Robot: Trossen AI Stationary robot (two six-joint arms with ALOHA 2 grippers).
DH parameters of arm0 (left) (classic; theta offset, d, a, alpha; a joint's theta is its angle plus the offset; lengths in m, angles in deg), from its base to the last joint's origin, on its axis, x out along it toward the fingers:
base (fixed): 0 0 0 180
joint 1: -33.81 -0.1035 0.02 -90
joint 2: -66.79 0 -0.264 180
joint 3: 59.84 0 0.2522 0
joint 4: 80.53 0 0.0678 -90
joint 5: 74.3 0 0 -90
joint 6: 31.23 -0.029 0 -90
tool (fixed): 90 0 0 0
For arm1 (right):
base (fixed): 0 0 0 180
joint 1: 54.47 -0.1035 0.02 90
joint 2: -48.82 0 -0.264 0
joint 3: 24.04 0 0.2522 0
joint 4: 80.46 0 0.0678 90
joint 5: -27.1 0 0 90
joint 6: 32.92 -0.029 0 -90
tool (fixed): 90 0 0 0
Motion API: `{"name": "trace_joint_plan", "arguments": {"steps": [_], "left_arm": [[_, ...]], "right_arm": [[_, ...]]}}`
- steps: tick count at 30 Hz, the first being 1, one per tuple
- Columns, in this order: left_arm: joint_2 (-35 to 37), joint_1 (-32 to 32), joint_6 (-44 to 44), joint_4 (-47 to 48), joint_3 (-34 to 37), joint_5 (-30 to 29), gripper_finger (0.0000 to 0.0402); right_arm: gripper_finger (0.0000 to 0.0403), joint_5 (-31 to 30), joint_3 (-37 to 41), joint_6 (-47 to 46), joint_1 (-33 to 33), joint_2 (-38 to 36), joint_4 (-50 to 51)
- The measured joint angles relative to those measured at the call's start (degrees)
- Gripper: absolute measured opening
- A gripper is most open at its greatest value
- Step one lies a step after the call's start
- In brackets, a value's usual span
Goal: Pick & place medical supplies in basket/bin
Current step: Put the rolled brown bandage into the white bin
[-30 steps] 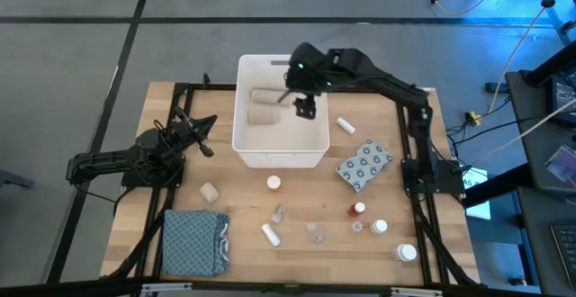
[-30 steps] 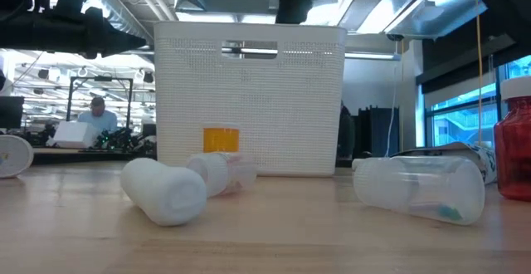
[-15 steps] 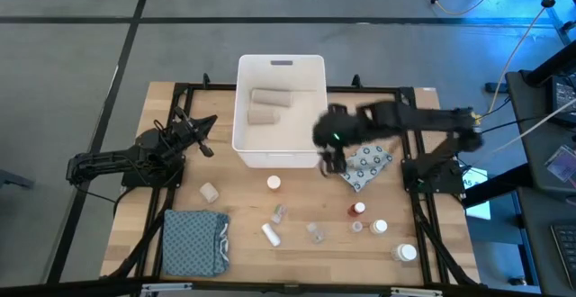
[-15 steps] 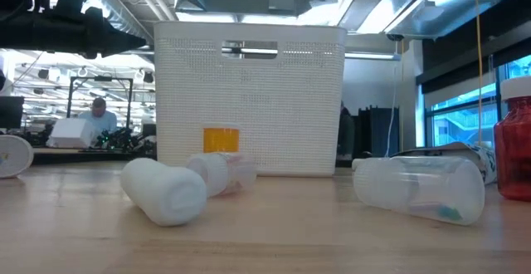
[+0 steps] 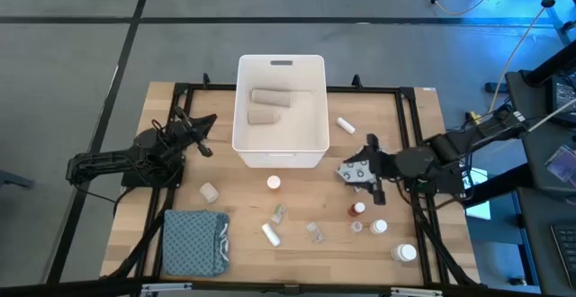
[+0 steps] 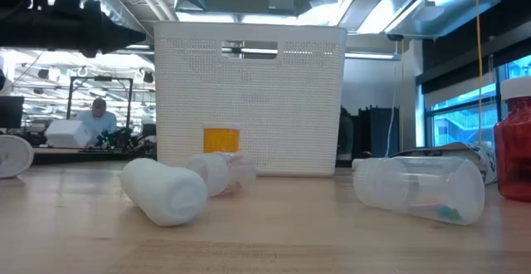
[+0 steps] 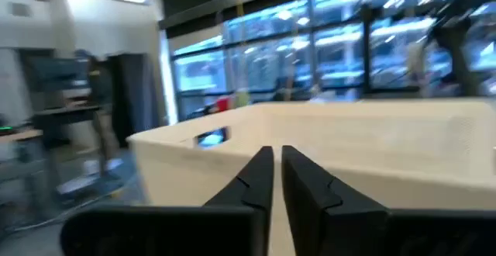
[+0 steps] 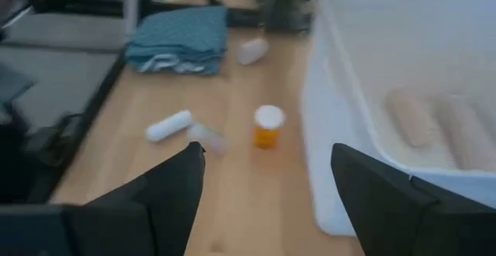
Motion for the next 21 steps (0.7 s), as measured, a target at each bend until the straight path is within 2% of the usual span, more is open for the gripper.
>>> {"name": "trace_joint_plan", "arguments": {"steps": [5, 13, 16, 21], "left_arm": [[0.0, 0.02, 3.71, -3.09, 0.02, 8.67, 0.009], [0.01, 0.02, 9.19, -4.58, 0.02, 9.55, 0.0211], [0.02, 0.02, 10.54, -4.7, 0.01, 9.27, 0.0232], [-0.46, 0.02, 17.65, -4.35, -0.17, 8.95, 0.0237]], "right_arm": [[0.0281, -6.13, 9.02, 1.08, -0.62, -6.21, -4.32], [0.0281, -8.2, 14.6, 1.18, 0.27, -11.86, -5.52], [0.0281, -8.2, 15.43, 1.26, 0.64, -12.82, -6.52], [0.0281, -8.2, 16.05, 1.24, 1.61, -12.86, -7.14]]}}
